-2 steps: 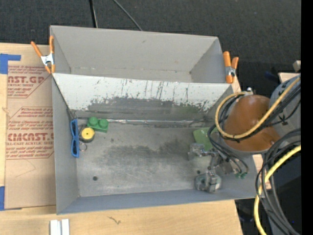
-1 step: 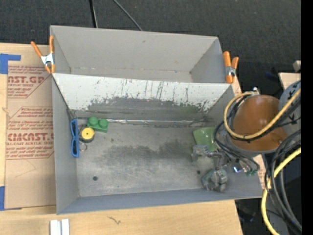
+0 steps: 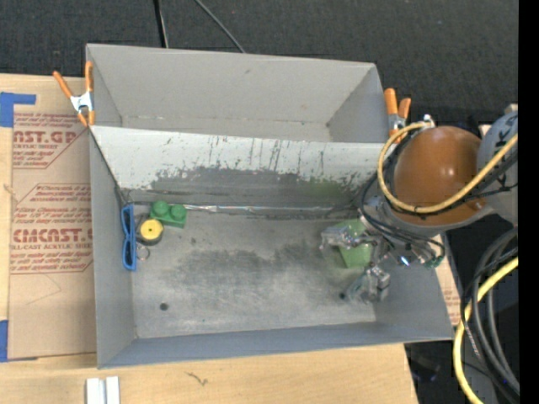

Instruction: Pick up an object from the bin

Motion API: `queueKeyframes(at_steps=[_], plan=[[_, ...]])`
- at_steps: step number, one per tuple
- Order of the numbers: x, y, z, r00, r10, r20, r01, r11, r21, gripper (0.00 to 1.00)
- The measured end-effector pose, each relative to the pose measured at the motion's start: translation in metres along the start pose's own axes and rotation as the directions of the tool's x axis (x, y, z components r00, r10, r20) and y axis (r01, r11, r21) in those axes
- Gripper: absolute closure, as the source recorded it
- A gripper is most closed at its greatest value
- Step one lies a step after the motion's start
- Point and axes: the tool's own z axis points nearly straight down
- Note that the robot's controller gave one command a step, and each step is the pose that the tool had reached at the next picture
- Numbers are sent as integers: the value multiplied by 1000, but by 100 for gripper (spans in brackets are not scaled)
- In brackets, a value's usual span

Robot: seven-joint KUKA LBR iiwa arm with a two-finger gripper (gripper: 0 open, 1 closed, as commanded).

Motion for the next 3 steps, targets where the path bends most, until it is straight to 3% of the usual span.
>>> queueKeyframes(at_steps=[1,2,3], plan=[[-31,-68,33,971,-238,4,238,971,-19,0],[-22,-72,35,971,-240,-17,240,971,-23,100],[-35,-66,-92,953,-302,1,302,953,4,100]])
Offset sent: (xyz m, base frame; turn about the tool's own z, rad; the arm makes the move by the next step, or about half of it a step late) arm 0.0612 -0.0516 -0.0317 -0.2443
